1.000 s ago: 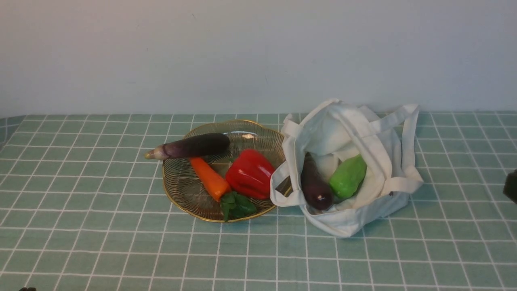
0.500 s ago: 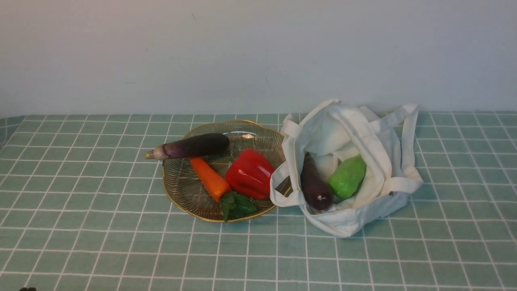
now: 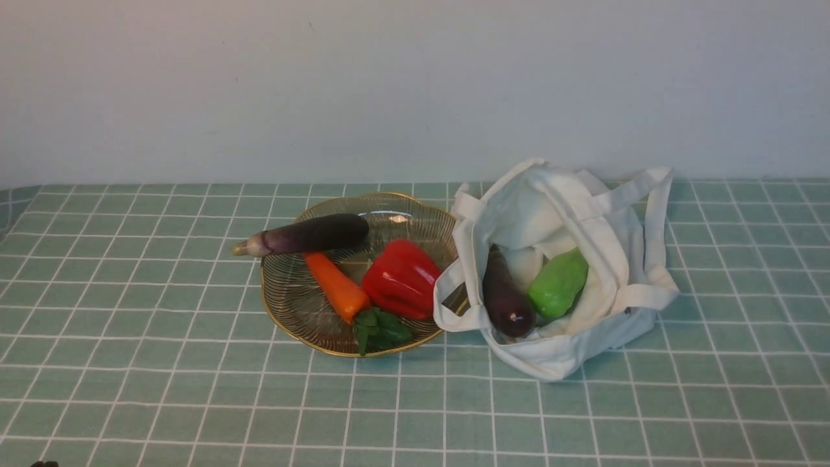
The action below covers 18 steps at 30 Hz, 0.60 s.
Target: Take vegetables from cloth bag on blue coffee tablecloth place on plate.
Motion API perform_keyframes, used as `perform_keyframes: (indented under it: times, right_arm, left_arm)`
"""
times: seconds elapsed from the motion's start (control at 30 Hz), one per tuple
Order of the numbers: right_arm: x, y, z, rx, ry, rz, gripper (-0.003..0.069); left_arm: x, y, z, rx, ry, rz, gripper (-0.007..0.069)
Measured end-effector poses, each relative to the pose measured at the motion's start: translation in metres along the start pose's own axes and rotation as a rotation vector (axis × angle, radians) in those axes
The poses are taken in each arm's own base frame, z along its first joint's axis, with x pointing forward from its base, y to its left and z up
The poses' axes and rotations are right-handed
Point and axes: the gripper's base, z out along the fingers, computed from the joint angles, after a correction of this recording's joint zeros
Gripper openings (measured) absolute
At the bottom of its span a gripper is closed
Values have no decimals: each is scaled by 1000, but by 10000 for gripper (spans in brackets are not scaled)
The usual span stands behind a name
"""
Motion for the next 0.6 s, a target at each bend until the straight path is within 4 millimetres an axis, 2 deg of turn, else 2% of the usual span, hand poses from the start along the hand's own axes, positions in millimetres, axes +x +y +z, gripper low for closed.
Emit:
perform_keyframes:
  times: [0.6]
  right_arm:
    - [4,-1,0,21,49,22,-15]
  left_arm:
    - [0,0,0,0,0,0,-4]
